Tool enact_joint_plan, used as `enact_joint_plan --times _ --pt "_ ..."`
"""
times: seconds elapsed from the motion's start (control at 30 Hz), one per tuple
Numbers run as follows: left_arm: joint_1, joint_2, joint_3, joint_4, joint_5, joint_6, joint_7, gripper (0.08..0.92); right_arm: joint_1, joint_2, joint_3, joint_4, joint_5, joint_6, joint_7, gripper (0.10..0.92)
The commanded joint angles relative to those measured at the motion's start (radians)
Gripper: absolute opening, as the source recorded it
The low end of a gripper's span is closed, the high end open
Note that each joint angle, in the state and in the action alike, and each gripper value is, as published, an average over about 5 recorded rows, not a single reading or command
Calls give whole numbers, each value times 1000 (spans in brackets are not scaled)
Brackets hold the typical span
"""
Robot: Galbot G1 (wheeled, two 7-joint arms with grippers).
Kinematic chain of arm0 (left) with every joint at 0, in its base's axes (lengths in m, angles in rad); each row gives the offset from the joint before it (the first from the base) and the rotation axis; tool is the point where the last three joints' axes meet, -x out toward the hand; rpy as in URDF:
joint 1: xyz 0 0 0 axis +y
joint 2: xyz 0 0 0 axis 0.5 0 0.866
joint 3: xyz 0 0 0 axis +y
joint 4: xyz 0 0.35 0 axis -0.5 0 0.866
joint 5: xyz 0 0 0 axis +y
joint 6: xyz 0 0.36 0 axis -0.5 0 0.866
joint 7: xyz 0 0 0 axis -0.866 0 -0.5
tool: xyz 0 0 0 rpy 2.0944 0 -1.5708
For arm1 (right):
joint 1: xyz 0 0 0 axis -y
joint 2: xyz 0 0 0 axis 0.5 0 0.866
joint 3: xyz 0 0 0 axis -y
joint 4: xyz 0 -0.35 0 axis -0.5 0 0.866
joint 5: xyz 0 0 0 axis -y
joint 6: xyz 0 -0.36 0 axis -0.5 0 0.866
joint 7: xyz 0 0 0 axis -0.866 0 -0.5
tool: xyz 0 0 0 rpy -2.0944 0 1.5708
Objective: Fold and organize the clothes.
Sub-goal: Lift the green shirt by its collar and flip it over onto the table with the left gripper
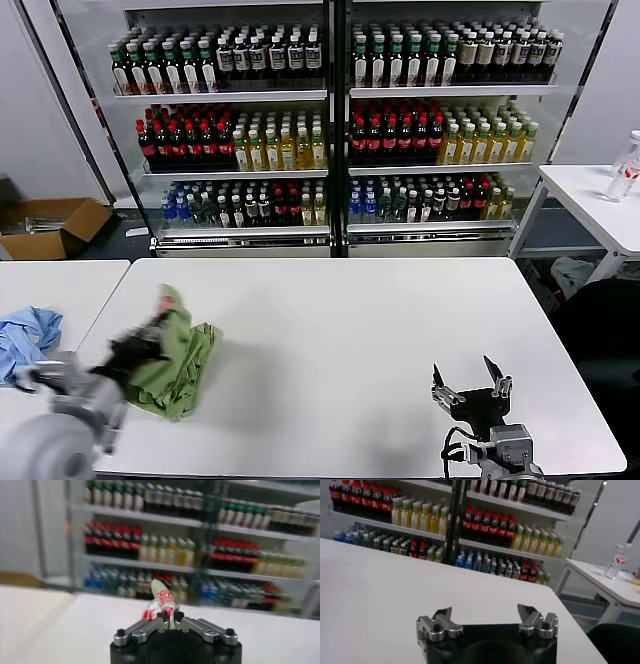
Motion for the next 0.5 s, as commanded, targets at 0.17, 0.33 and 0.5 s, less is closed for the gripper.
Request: enact_joint_plan --times 0.17,0.33,0.5 --pt "-249 -430 619 173 177 -13 -71 110 -6 -4 10 13 1 -1 -1 823" --pt "-359 -511 601 305 175 -91 -125 111 61 -27 13 26 93 -5 1 823" --pt "-364 -537 637 284 169 -117 -92 210 107 -47 35 10 112 16 -33 823"
